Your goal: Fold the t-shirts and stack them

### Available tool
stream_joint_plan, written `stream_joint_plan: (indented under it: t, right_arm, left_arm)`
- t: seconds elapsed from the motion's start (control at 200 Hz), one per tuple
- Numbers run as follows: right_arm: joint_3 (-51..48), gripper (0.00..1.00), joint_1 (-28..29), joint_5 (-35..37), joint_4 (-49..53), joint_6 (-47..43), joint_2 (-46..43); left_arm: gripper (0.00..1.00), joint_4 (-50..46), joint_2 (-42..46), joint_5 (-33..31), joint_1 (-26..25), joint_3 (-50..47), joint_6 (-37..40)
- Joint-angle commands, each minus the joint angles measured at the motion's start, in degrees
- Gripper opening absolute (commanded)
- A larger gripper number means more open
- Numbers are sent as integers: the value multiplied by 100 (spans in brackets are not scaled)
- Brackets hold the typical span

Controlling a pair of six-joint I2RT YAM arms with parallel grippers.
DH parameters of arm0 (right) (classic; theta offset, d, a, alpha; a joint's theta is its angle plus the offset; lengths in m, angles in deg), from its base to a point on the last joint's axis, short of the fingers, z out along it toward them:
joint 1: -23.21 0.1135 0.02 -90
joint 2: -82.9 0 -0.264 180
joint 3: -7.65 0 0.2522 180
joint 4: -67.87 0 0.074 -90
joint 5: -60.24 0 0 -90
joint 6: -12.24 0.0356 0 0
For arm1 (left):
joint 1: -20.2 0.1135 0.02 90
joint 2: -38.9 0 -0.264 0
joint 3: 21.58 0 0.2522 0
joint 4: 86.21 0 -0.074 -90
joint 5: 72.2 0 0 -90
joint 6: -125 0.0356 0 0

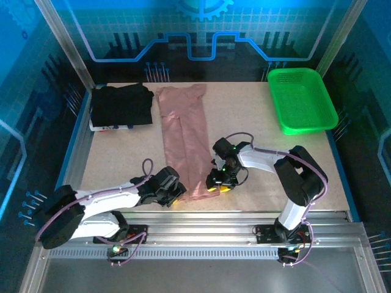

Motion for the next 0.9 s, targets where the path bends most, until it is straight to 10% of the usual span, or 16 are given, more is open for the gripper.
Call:
stream_joint_plan:
  t: [0.0, 0.275, 0.895]
  right_arm:
    - [135, 38, 267, -173, -494, 30, 245]
    - [247, 0, 329, 2, 51, 15, -169]
    - [-655, 0, 834, 267, 1281, 880, -2768]
  left_arm:
    - [34, -22, -253, 55, 50, 99, 111]
    - [0, -1405, 564, -145, 1, 296, 398]
    - [0, -2765, 1616, -762, -1478, 1020, -93]
